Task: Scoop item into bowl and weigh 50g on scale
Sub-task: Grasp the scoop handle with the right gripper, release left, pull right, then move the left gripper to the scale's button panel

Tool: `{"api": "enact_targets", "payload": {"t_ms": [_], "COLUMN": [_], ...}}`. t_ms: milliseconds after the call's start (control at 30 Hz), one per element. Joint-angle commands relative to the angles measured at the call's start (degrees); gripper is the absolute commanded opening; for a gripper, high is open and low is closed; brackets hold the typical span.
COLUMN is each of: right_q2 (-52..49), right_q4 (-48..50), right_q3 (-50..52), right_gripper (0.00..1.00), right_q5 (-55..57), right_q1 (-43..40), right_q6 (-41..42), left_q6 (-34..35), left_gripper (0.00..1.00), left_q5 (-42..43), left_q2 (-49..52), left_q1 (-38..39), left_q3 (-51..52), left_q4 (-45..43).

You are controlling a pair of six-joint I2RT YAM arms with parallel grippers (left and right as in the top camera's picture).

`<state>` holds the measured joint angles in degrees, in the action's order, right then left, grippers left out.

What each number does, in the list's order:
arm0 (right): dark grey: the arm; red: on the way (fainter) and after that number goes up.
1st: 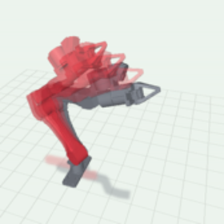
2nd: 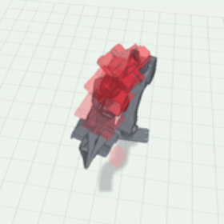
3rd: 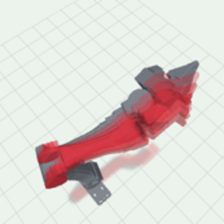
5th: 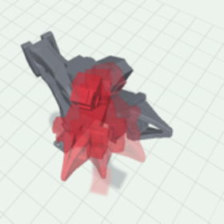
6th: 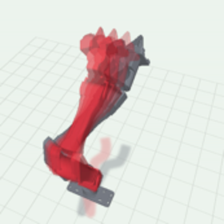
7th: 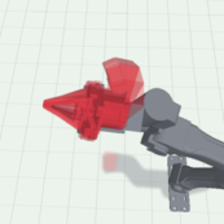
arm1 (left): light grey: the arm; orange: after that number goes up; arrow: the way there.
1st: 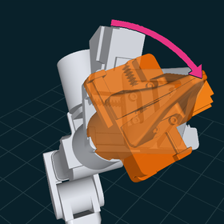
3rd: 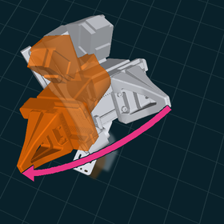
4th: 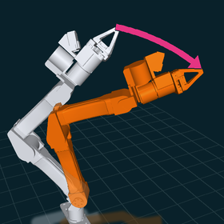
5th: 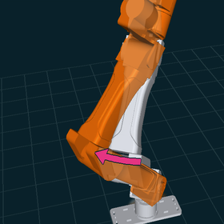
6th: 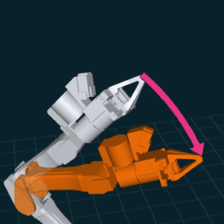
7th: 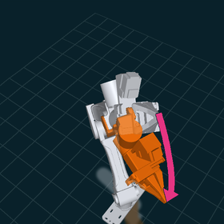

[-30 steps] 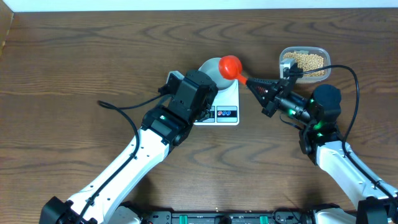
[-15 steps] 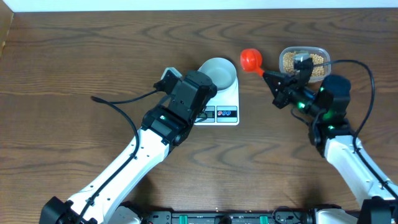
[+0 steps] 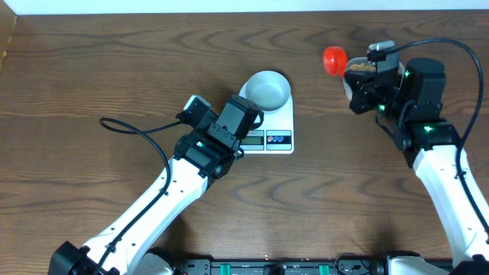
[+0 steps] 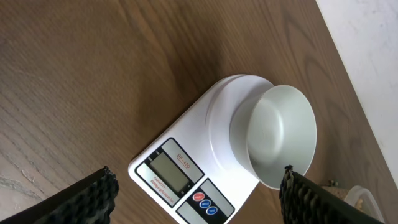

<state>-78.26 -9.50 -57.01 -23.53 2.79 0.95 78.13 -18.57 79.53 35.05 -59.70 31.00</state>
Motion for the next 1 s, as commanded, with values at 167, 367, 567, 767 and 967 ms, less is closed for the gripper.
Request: {"api": "enact_targets", "payload": {"t_ms": [167,367,567,767,967], "right_q2": [0.0,0.0,0.0,0.0,0.0], "right_q4": [0.4,1.8,2.0,1.7,1.6], "right_q3": [-1.9,-1.9,-1.9,-1.9,-1.9], "right_gripper": [0.01,0.01,0.01,0.01,0.01], "right_q5": [5.5,5.6,5.6,5.6,5.6], "right_q1": [-0.3,-0.3,-0.3,-0.3,-0.3], "right_q6": [-3.2,-3.2,-3.2,-3.2,-3.2], "left_q6": [-8.1,-18.8,-26.6,-37.7,-48.5], "left_gripper": [0.84,0.74,0.74,0.74,0.74], "left_q5": [-2.7,-2.7,-2.5,-2.0,6.5], "left_q2": [0.2,0.2,0.1,-0.2,-0.9], "left_q1": [-0.1,-2.3,-3.8,-3.8,-3.8], "left_q3": [-0.3,-0.3,-0.3,-0.6,-1.9], "left_q4": [-1.0,-2.4,-3.8,-5.8,-5.8]}}
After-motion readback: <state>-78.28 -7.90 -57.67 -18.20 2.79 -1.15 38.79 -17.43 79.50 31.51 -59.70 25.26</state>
